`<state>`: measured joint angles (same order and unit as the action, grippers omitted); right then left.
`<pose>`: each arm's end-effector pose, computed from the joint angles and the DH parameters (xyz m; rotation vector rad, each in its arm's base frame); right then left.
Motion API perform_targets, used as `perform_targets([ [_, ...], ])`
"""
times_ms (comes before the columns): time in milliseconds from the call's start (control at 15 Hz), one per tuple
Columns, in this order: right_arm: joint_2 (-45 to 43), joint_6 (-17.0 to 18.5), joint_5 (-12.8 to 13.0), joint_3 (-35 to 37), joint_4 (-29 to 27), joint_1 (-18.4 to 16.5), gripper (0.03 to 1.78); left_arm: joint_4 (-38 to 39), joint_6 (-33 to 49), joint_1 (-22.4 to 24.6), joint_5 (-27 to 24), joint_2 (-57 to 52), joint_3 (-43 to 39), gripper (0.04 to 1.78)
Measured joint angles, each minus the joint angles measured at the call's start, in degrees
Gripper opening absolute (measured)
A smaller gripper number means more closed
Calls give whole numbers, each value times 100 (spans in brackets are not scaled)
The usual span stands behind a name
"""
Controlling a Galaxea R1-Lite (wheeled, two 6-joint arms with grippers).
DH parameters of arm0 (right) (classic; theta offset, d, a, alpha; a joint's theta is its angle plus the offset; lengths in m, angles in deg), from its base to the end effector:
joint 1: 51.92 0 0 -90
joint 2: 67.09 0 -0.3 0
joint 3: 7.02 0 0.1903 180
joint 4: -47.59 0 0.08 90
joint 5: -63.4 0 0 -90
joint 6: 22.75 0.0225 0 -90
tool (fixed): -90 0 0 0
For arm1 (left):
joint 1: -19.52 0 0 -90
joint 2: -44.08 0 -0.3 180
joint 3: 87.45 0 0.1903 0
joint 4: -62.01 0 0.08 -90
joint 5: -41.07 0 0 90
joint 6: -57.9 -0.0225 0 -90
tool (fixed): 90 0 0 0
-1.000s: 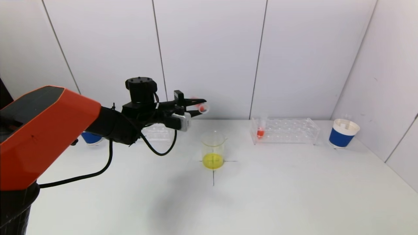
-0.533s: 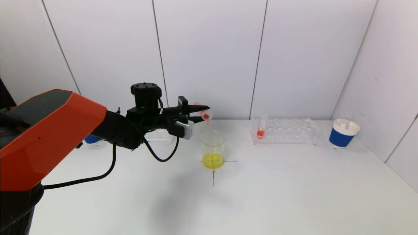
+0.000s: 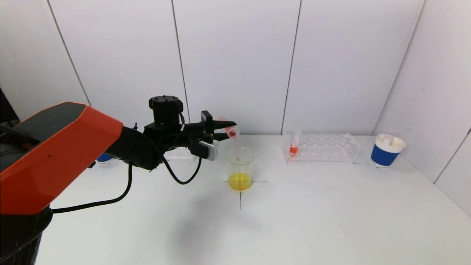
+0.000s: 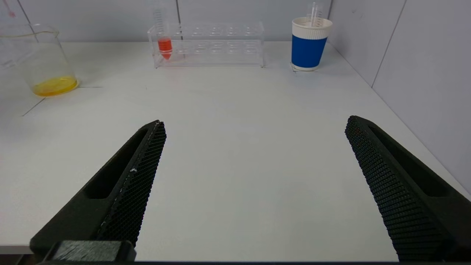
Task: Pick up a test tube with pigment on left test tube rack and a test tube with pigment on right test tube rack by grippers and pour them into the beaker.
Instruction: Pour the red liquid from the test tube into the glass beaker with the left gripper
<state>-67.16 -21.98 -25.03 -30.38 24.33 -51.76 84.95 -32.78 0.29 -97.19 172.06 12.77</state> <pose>-0.0229 -0.0007 0.0756 0.0135 -0.0031 -0.0246 0.4172 -0.1633 0.1399 1.3575 -0.8518 -0.9749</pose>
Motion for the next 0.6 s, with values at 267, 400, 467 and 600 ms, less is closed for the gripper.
perform_targets([
  [267, 0, 0, 0, 0, 0, 0, 177, 0, -88, -5, 6, 38, 11, 44],
  [400, 0, 2, 0, 0, 0, 0, 177, -5, -157, 0, 11, 41, 24, 44],
  [467, 0, 0, -1, 0, 2, 0, 177, -7, -190, 0, 11, 44, 29, 44],
  [600, 0, 0, 0, 0, 0, 0, 177, -38, -256, -2, 11, 44, 44, 44],
])
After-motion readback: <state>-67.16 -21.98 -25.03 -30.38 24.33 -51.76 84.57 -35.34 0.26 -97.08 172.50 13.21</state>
